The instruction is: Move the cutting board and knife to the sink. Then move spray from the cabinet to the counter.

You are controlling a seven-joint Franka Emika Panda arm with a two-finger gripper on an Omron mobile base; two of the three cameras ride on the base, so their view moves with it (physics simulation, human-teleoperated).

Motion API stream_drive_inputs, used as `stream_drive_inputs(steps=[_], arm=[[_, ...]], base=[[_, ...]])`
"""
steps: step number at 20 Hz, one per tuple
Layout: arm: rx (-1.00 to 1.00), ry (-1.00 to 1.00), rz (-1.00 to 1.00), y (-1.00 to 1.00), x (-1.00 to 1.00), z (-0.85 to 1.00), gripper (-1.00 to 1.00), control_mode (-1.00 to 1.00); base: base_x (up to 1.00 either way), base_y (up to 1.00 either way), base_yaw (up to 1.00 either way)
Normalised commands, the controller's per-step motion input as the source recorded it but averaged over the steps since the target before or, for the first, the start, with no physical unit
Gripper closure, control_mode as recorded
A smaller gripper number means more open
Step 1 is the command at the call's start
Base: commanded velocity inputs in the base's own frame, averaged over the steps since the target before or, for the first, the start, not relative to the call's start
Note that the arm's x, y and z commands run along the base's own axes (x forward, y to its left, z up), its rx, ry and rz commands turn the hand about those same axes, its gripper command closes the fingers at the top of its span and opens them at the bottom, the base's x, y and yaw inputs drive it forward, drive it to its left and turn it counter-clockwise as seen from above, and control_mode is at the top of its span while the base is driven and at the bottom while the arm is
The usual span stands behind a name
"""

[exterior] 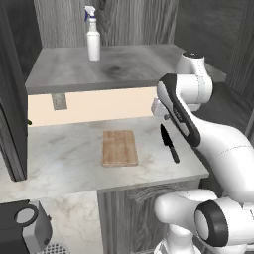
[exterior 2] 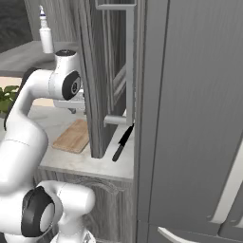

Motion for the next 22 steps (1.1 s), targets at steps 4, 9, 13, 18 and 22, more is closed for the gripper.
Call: stream_drive_inputs(steps=[4, 9, 13, 18, 22], arm=[[0.0, -0.11, 0.0, 0.0, -0.27, 0.0, -1.0, -1.0], [0.0, -0.07, 0.0, 0.0, -0.65, -0.04, -1.0, -1.0], [0.0, 0.0, 0.0, 0.0, -0.6, -0.19, -1.0, -1.0], [0.0, 0.0, 0.0, -0.01, -0.33, -0.3, -1.0, -1.0], [-0.04, 0.0, 0.0, -0.13, -0.02, -0.42, -1.0, -1.0]], base=[[0.0, 0.0, 0.0], [0.0, 0.0, 0.0], [0.0, 0.0, 0.0], [0.0, 0.0, 0.0], [0.0, 0.0, 0.0]])
